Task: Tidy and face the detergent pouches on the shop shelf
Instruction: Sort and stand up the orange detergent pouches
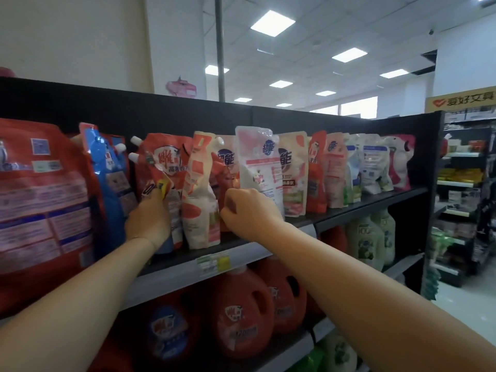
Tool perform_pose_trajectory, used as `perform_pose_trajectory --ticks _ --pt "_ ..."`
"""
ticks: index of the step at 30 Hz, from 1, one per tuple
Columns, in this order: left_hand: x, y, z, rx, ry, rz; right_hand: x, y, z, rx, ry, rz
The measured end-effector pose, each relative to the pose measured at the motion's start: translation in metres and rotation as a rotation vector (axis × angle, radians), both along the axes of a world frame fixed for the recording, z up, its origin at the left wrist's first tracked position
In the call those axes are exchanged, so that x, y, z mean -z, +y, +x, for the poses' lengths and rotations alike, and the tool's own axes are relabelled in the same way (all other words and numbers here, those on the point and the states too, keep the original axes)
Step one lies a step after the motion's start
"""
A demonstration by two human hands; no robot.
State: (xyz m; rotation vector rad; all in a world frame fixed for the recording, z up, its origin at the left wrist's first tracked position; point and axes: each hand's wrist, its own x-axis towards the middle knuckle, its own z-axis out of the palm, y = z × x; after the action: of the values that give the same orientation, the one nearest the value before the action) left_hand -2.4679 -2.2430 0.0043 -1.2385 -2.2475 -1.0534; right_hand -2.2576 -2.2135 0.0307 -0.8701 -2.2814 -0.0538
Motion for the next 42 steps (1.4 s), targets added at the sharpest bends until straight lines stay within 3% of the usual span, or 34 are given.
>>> perform_pose_trajectory --ticks 12,20,26,28,34,39,42 --pt "-0.014 -0.029 0.021 0.102 -0.099 0.513 0.011 -0.004 -0.054 -0.184 0.039 -0.128" --pt "-0.020 -0.077 0.015 0.258 -0.107 0.664 0.023 -0.024 -0.098 -0.394 0.476 -0.602" --pt "-0.021 -0.115 0.007 0.385 0.258 0.605 0.011 -0.064 -0.133 -0.876 0.829 -0.992" --pt "-0.023 -0.128 0.005 0.435 0.283 0.623 0.008 -0.077 -0.146 -0.987 0.901 -1.061" --pt "-0.023 -0.169 -0.029 0.614 0.146 0.612 0.005 -0.119 -0.173 -1.143 1.141 -1.050" --pt "-0.025 -0.203 -0.075 0.554 0.073 0.718 -0.001 -0.162 -0.188 -1.126 1.190 -0.772" --pt "-0.026 -0.222 -0.102 0.599 -0.277 0.789 -0.010 -0.184 -0.194 -1.190 1.182 -0.701"
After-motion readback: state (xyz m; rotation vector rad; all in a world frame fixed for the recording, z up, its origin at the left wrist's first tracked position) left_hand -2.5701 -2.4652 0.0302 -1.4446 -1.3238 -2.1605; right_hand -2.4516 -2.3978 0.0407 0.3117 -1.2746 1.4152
